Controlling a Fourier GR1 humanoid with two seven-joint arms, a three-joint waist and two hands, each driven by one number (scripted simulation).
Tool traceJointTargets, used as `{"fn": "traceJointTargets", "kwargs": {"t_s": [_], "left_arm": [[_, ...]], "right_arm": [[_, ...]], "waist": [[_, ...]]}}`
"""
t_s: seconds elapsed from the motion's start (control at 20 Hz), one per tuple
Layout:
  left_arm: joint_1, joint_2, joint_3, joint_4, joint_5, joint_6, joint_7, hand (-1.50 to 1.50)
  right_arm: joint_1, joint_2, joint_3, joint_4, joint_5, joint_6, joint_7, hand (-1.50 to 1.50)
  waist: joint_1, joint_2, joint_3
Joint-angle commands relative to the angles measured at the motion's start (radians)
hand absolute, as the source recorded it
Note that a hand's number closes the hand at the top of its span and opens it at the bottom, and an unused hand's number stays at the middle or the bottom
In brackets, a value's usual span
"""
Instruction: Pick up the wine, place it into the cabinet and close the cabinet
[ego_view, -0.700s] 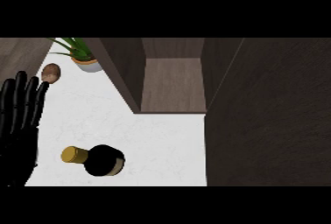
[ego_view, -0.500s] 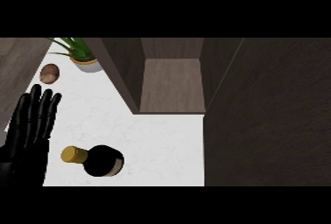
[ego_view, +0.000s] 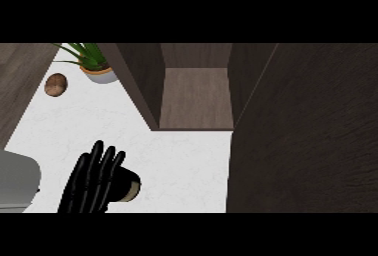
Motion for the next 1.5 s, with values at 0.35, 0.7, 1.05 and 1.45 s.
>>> {"fn": "traceJointTargets", "kwargs": {"t_s": [0.35,0.7,1.05,1.45], "left_arm": [[-0.021,-0.005,-0.325,-0.129,-0.212,0.228,0.189,-1.5],[-0.032,0.001,-0.44,-0.173,-0.332,0.328,0.26,-1.5],[-0.038,0.04,-0.381,-0.232,-0.353,0.385,0.312,-1.5],[-0.009,0.156,-0.308,-0.335,-0.317,0.389,0.351,-1.5]], "right_arm": [[-0.071,0.001,0.045,-0.14,-0.023,-0.029,0.239,-1.5],[-0.083,0.001,0.028,-0.192,-0.033,-0.043,0.294,-1.5],[-0.102,-0.006,-0.015,-0.229,-0.071,-0.052,0.341,-1.5],[-0.158,0.003,-0.001,-0.23,-0.031,-0.087,0.393,-1.5]], "waist": [[0.003,0.004,-0.001],[0.004,0.002,0.0],[0.003,0.001,0.0],[0.008,0.001,0.0]]}}
